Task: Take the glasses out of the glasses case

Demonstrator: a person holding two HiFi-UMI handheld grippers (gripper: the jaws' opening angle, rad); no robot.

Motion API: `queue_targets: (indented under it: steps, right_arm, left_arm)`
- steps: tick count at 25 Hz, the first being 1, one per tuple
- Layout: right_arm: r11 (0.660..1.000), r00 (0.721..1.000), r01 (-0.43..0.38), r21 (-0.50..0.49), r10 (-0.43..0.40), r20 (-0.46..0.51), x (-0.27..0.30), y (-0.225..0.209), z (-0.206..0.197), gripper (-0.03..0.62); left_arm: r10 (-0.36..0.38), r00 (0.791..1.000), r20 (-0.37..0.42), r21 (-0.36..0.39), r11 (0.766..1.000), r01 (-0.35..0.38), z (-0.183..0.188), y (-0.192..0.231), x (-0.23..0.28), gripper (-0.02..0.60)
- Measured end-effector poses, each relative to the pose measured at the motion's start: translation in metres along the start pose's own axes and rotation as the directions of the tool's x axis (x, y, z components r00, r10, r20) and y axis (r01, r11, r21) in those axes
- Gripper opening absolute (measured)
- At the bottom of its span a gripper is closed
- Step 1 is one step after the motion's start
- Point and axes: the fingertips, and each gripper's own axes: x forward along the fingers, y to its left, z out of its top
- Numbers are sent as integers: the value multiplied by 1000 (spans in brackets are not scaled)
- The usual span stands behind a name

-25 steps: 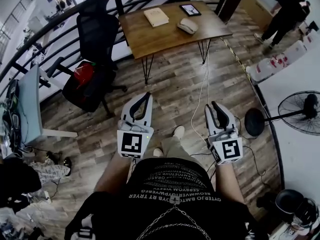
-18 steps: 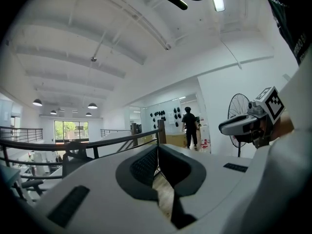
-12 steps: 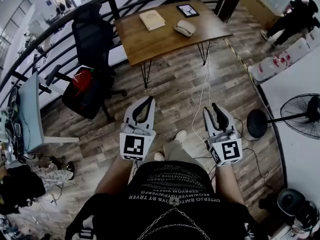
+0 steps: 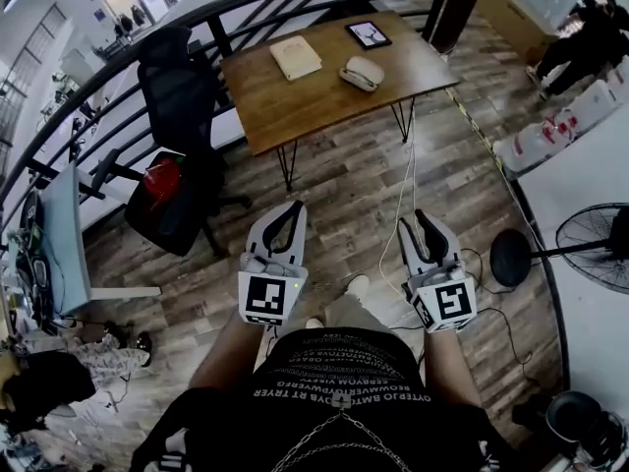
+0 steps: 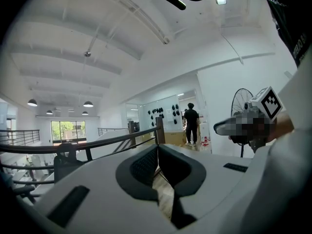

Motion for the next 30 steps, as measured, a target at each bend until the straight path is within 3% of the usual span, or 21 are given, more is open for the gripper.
queue_targets:
  steps: [10,19,24,30]
  right_arm:
    - [998,999,-51,22,51,0,39,-32,2,115]
    - [997,997,-71,27,70,24,50,-81,6,115]
    - [996,996,-87,29,86,23,53,-104,1,115]
    - [996,996,-86,22,85,15,53,-125,2,115]
  left_arm:
    - [28,1000,2,-15,1000,-28,9,11,49,29]
    - [37,999,25,19,999,-37,27,-9,102,29]
    - [33,999,11,-14,999,-32,32,-19,128,28]
    - [45,999,8,1,999,-45,35,-26,137,28]
